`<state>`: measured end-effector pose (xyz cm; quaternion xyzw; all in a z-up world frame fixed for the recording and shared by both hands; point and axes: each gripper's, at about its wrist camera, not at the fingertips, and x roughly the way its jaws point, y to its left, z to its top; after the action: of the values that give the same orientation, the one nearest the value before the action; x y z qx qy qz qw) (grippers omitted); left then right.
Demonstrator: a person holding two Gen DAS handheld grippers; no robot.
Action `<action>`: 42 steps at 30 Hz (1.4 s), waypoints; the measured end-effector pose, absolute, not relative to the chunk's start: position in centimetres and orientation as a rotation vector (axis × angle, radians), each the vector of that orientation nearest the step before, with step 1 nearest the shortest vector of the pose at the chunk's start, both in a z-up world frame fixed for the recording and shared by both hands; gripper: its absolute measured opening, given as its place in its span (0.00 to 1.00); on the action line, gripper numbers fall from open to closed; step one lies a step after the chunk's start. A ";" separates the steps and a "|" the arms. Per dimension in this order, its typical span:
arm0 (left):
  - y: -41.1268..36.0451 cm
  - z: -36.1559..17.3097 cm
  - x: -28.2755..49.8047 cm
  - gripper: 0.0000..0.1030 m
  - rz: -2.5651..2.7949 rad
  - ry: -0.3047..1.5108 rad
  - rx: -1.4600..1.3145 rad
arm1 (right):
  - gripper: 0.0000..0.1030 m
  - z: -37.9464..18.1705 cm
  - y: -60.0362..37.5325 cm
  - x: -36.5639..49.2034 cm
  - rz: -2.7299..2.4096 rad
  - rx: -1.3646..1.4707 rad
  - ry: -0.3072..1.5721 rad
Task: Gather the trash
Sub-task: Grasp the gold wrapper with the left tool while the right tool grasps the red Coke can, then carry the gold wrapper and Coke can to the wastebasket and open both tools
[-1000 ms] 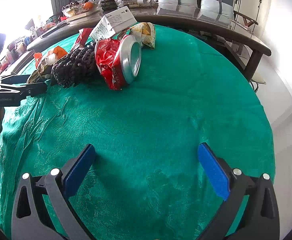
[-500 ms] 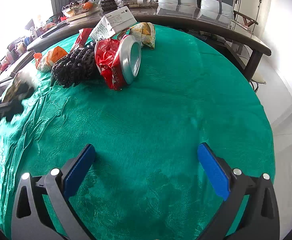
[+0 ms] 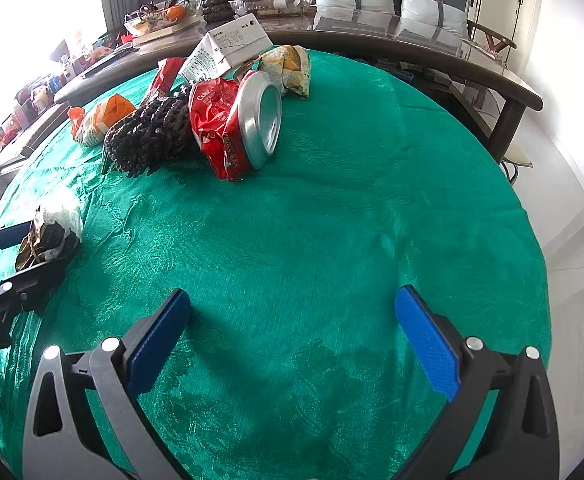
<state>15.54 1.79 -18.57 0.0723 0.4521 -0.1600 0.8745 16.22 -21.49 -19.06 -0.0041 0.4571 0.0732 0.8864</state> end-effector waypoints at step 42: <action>2.2 -17.8 15.6 0.88 -0.395 0.963 0.149 | 0.58 -15.4 -21.5 13.5 0.259 0.055 1.034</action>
<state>15.58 2.16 -17.81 0.0712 0.4594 -0.1887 0.8650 13.51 -21.46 -15.42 0.0264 0.4927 0.1234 0.8610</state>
